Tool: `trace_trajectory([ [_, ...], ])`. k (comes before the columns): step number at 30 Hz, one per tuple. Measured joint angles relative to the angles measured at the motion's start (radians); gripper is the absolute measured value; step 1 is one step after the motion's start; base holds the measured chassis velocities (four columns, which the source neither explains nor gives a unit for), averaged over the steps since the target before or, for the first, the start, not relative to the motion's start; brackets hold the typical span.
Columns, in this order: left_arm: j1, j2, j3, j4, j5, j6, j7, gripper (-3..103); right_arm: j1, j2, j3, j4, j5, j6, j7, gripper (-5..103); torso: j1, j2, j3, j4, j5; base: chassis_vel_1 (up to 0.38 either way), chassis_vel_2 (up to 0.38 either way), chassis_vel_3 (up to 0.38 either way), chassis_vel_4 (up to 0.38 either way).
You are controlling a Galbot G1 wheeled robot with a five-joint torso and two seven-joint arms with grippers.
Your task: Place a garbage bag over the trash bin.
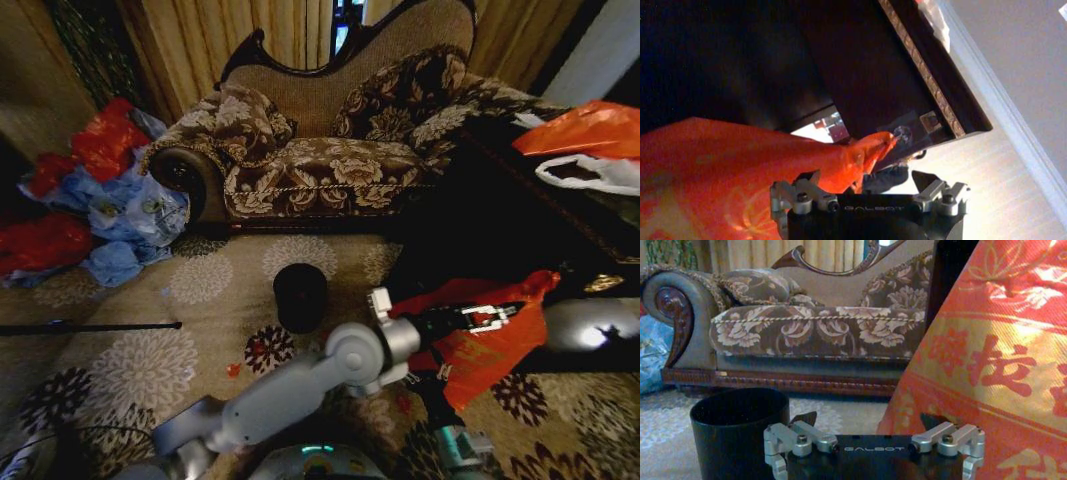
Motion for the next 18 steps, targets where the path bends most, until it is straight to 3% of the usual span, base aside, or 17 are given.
trace_trajectory([
  [5, -0.004, -0.053, -0.001, 0.043, -0.001, -0.010, -0.015, 90, 0.002, -0.007, 0.003, -0.005, 0.008, 0.000, 0.006, 100, 0.000, 0.000, 0.000, 0.0001, -0.0002, 0.000, 0.000, 0.000, 0.000],
  [8, -0.004, -0.066, -0.006, 0.060, -0.001, -0.011, -0.021, 80, 0.006, -0.010, 0.004, -0.015, 0.017, 0.000, 0.012, 100, 0.000, 0.000, 0.000, 0.0001, -0.0001, 0.000, 0.000, 0.000, 0.000],
  [18, -0.002, -0.075, -0.009, 0.083, -0.040, -0.005, -0.030, 79, 0.024, -0.023, 0.004, -0.024, 0.034, -0.008, 0.020, 100, 0.000, 0.000, 0.000, 0.0002, -0.0002, 0.000, 0.000, 0.000, 0.000],
])
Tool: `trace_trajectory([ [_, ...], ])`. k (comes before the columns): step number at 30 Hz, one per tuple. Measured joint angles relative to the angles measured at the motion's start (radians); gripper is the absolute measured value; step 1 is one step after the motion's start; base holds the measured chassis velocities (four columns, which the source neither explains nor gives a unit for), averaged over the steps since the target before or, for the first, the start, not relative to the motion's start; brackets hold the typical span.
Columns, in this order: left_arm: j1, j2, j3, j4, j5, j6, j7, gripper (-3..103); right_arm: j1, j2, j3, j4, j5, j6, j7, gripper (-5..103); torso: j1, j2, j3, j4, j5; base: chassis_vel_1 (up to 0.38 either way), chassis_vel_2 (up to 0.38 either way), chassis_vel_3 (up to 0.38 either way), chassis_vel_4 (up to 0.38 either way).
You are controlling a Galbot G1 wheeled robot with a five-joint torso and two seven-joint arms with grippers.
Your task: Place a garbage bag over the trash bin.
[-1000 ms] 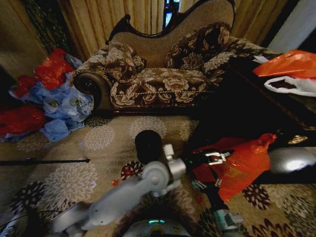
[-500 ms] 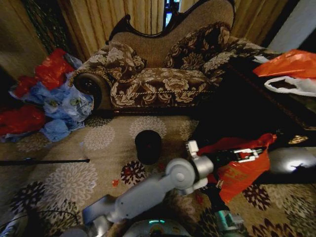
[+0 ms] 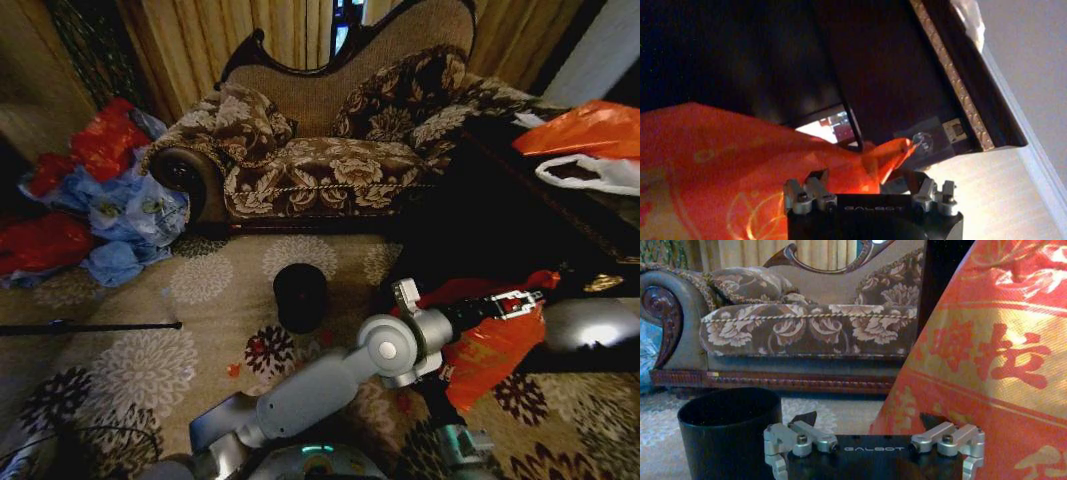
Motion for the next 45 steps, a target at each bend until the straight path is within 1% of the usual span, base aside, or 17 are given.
trace_trajectory([
  [7, 0.015, 0.004, 0.002, 0.001, -0.042, 0.005, -0.013, 78, 0.001, -0.004, 0.002, -0.007, 0.007, -0.001, 0.003, 100, 0.000, 0.000, 0.000, 0.0000, 0.0000, 0.000, 0.000, 0.000, 0.000],
  [10, 0.016, 0.001, 0.001, 0.001, -0.051, 0.005, -0.015, 72, 0.001, -0.004, 0.002, -0.007, 0.007, -0.001, 0.003, 100, 0.000, 0.000, 0.000, 0.0000, 0.0000, 0.000, 0.000, 0.000, 0.000],
  [11, 0.016, -0.001, 0.001, 0.002, -0.055, 0.005, -0.016, 72, 0.001, -0.003, 0.002, -0.007, 0.007, -0.001, 0.003, 100, 0.000, 0.000, 0.000, 0.0000, 0.0000, 0.000, 0.000, 0.000, 0.000],
  [13, 0.015, -0.010, 0.000, 0.006, -0.058, 0.005, -0.016, 62, -0.002, -0.002, 0.002, -0.005, 0.007, -0.001, 0.003, 100, 0.000, 0.000, 0.000, -0.0001, 0.0000, 0.000, 0.000, 0.000, 0.000],
  [14, 0.015, -0.010, 0.000, 0.006, -0.058, 0.005, -0.016, 62, -0.002, -0.002, 0.002, -0.005, 0.007, -0.001, 0.003, 100, 0.000, 0.000, 0.000, -0.0001, 0.0000, 0.000, 0.000, 0.000, 0.000],
  [17, 0.011, -0.017, -0.001, 0.007, -0.060, 0.005, -0.017, 47, -0.006, 0.000, 0.003, -0.002, 0.007, -0.001, 0.004, 100, 0.000, 0.000, 0.000, -0.0001, 0.0000, 0.000, 0.000, 0.000, 0.000],
  [18, 0.011, -0.017, -0.001, 0.007, -0.060, 0.005, -0.017, 47, -0.006, 0.000, 0.003, -0.002, 0.007, -0.001, 0.004, 100, 0.000, 0.000, 0.000, -0.0001, 0.0000, 0.000, 0.000, 0.000, 0.000],
  [21, 0.008, -0.021, 0.001, 0.008, -0.061, 0.007, -0.017, 31, -0.010, 0.002, 0.004, 0.002, 0.007, -0.001, 0.006, 100, 0.000, 0.000, 0.000, 0.0000, 0.0000, 0.000, 0.000, 0.000, 0.000],
  [22, 0.008, -0.021, 0.001, 0.008, -0.061, 0.007, -0.017, 31, -0.010, 0.002, 0.004, 0.002, 0.007, -0.001, 0.006, 100, 0.000, 0.000, 0.000, 0.0000, 0.0000, 0.000, 0.000, 0.000, 0.000],
  [23, 0.007, -0.023, 0.002, 0.009, -0.061, 0.007, -0.017, 26, -0.011, 0.003, 0.004, 0.002, 0.007, -0.001, 0.006, 100, 0.000, 0.000, 0.000, -0.0001, 0.0000, 0.000, 0.000, 0.000, 0.000],
  [24, 0.007, -0.024, 0.002, 0.009, -0.062, 0.007, -0.017, 26, -0.011, 0.003, 0.004, 0.003, 0.007, -0.001, 0.006, 100, 0.000, 0.000, 0.000, 0.0000, 0.0000, 0.000, 0.000, 0.000, 0.000],
  [25, 0.007, -0.024, 0.003, 0.009, -0.063, 0.007, -0.017, 20, -0.012, 0.004, 0.004, 0.003, 0.007, -0.001, 0.006, 100, 0.000, 0.000, 0.000, -0.0001, 0.0000, 0.000, 0.000, 0.000, 0.000],
  [26, 0.007, -0.024, 0.003, 0.009, -0.063, 0.007, -0.017, 20, -0.012, 0.004, 0.004, 0.003, 0.007, -0.001, 0.006, 100, 0.000, 0.000, 0.000, -0.0001, 0.0000, 0.000, 0.000, 0.000, 0.000],
  [27, 0.007, -0.024, 0.003, 0.010, -0.063, 0.007, -0.018, 16, -0.013, 0.004, 0.004, 0.003, 0.008, -0.001, 0.007, 100, 0.000, 0.000, 0.000, 0.0000, 0.0000, 0.000, 0.000, 0.000, 0.000],
  [31, 0.007, -0.024, 0.004, 0.011, -0.063, 0.007, -0.018, 13, -0.014, 0.005, 0.004, 0.003, 0.008, -0.001, 0.009, 100, 0.000, 0.000, 0.000, 0.0000, 0.0000, 0.000, 0.000, 0.000, 0.000],
  [34, 0.006, -0.023, 0.004, 0.011, -0.063, 0.007, -0.016, 3, -0.014, 0.004, 0.004, 0.004, 0.010, -0.001, 0.010, 100, 0.000, 0.000, 0.000, -0.0001, 0.0000, 0.000, 0.000, 0.000, 0.000],
  [45, 0.001, -0.001, -0.001, 0.001, -0.067, 0.005, -0.022, 0, -0.013, 0.002, 0.003, 0.004, 0.017, -0.004, 0.022, 100, 0.000, 0.000, 0.000, -0.0001, 0.0000, 0.000, 0.000, 0.000, 0.000],
])
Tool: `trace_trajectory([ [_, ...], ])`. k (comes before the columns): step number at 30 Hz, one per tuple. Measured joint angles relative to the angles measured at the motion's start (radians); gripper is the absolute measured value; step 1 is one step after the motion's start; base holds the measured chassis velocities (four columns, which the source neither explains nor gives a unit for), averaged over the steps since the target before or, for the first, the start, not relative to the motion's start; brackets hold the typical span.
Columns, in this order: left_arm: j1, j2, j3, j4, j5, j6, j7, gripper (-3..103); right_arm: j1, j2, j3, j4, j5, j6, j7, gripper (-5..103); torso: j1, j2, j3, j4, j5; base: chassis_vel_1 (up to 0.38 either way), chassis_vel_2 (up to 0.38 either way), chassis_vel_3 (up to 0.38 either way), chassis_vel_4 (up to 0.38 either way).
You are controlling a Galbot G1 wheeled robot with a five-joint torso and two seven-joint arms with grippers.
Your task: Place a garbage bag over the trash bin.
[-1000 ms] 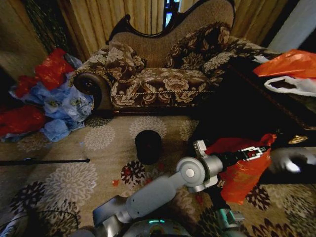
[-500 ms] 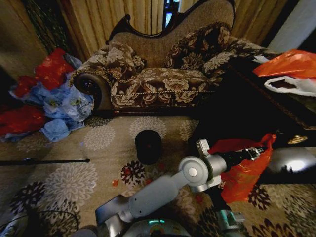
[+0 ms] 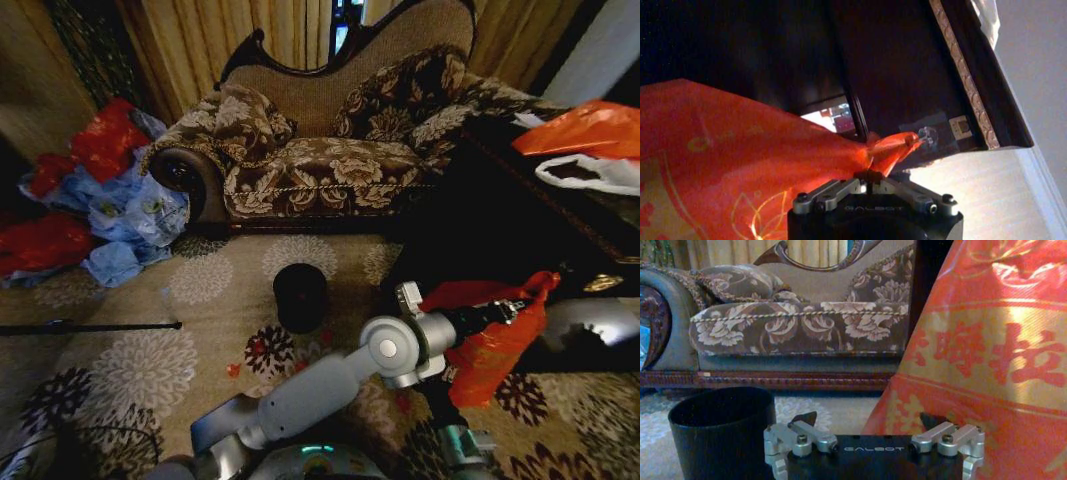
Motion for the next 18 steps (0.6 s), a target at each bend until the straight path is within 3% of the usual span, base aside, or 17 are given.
trace_trajectory([
  [12, 0.026, 0.003, -0.037, -0.007, -0.036, -0.013, -0.057, 0, -0.036, -0.028, 0.010, 0.023, 0.003, -0.002, -0.008, 100, 0.000, 0.000, 0.000, -0.0001, 0.0000, 0.000, 0.000, 0.000, 0.000],
  [18, 0.053, 0.044, -0.051, -0.040, -0.048, -0.013, -0.074, 0, -0.040, -0.020, 0.005, 0.022, 0.001, 0.003, -0.009, 100, 0.000, 0.000, 0.000, 0.0000, 0.0000, 0.000, 0.000, 0.000, 0.000],
])
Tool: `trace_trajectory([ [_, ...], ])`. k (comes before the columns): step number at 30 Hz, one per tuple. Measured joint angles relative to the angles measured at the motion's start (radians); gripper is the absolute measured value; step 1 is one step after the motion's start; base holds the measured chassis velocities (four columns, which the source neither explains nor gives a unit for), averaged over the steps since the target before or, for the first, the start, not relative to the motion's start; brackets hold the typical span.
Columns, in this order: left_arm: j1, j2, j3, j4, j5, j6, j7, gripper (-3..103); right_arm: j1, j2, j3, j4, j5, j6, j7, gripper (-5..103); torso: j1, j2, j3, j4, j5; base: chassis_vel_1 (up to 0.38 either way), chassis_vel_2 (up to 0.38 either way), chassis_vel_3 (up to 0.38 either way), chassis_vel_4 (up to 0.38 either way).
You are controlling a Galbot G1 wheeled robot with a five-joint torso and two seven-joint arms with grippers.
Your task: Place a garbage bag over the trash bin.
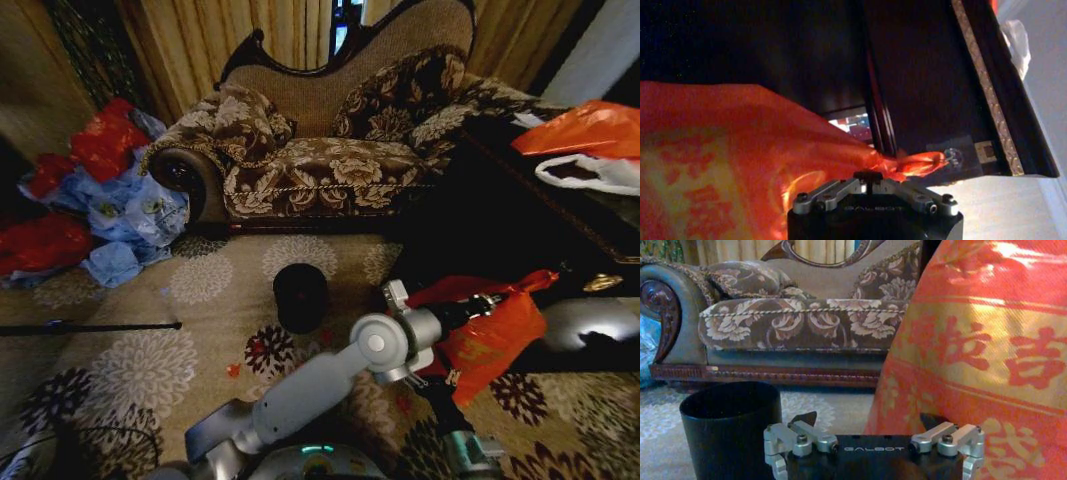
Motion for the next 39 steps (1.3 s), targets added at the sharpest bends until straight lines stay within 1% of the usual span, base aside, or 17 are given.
trace_trajectory([
  [11, -0.002, 0.041, -0.020, -0.037, -0.013, 0.006, -0.006, 0, -0.009, 0.010, 0.003, 0.000, -0.007, 0.006, -0.002, 100, 0.000, 0.000, 0.000, 0.0000, 0.0000, 0.000, 0.000, 0.000, 0.000],
  [15, -0.004, 0.062, -0.025, -0.064, -0.011, 0.014, 0.002, 0, -0.009, 0.016, 0.000, -0.001, -0.012, 0.006, -0.002, 100, 0.000, 0.000, 0.000, 0.0000, 0.0000, 0.000, 0.000, 0.000, 0.000],
  [18, -0.003, 0.079, -0.030, -0.088, -0.011, 0.029, 0.023, 0, -0.009, 0.019, -0.003, -0.002, -0.016, 0.006, -0.002, 100, 0.000, 0.000, 0.000, 0.0001, -0.0001, 0.000, 0.000, 0.000, 0.000],
  [21, -0.004, 0.080, -0.028, -0.090, -0.008, 0.036, 0.031, 0, -0.008, 0.019, -0.004, -0.004, -0.017, 0.006, -0.002, 100, 0.000, 0.000, 0.000, 0.0001, -0.0001, 0.000, 0.000, 0.000, 0.000],
  [25, -0.013, 0.052, -0.015, -0.078, 0.007, 0.050, 0.045, -2, -0.008, 0.021, -0.003, -0.007, -0.017, 0.006, -0.002, 100, 0.000, 0.000, 0.000, 0.0000, 0.0001, 0.000, 0.000, 0.000, 0.000],
  [27, -0.022, 0.021, -0.004, -0.059, 0.015, 0.063, 0.046, 8, -0.008, 0.022, -0.001, -0.007, -0.017, 0.007, -0.001, 100, 0.000, 0.000, 0.000, 0.0000, 0.0002, 0.000, 0.000, 0.000, 0.000],
  [28, -0.022, 0.021, -0.004, -0.059, 0.015, 0.063, 0.046, 8, -0.008, 0.022, -0.001, -0.007, -0.017, 0.007, -0.001, 100, 0.000, 0.000, 0.000, 0.0000, 0.0002, 0.000, 0.000, 0.000, 0.000],
  [31, -0.035, -0.004, 0.007, -0.041, 0.021, 0.067, 0.049, 24, -0.008, 0.019, 0.001, -0.008, -0.014, 0.009, 0.002, 100, 0.000, 0.000, 0.000, 0.0000, 0.0002, 0.000, 0.000, 0.000, 0.000],
  [33, -0.037, -0.009, 0.008, -0.037, 0.021, 0.067, 0.049, 24, -0.008, 0.018, 0.002, -0.009, -0.013, 0.009, 0.002, 100, 0.000, 0.000, 0.000, 0.0000, 0.0002, 0.000, 0.000, 0.000, 0.000],
  [36, -0.048, -0.035, 0.014, -0.016, 0.030, 0.070, 0.051, 41, -0.008, 0.016, 0.004, -0.011, -0.009, 0.010, 0.005, 100, 0.000, 0.000, 0.000, 0.0000, 0.0002, 0.000, 0.000, 0.000, 0.000],
  [37, -0.048, -0.035, 0.014, -0.016, 0.030, 0.070, 0.051, 41, -0.008, 0.016, 0.004, -0.011, -0.009, 0.010, 0.005, 100, 0.000, 0.000, 0.000, 0.0000, 0.0002, 0.000, 0.000, 0.000, 0.000],
  [39, -0.052, -0.055, 0.019, 0.002, 0.044, 0.071, 0.052, 52, -0.007, 0.017, 0.004, -0.013, -0.008, 0.013, 0.006, 100, 0.000, 0.000, 0.000, 0.0000, 0.0001, 0.000, 0.000, 0.000, 0.000],
])
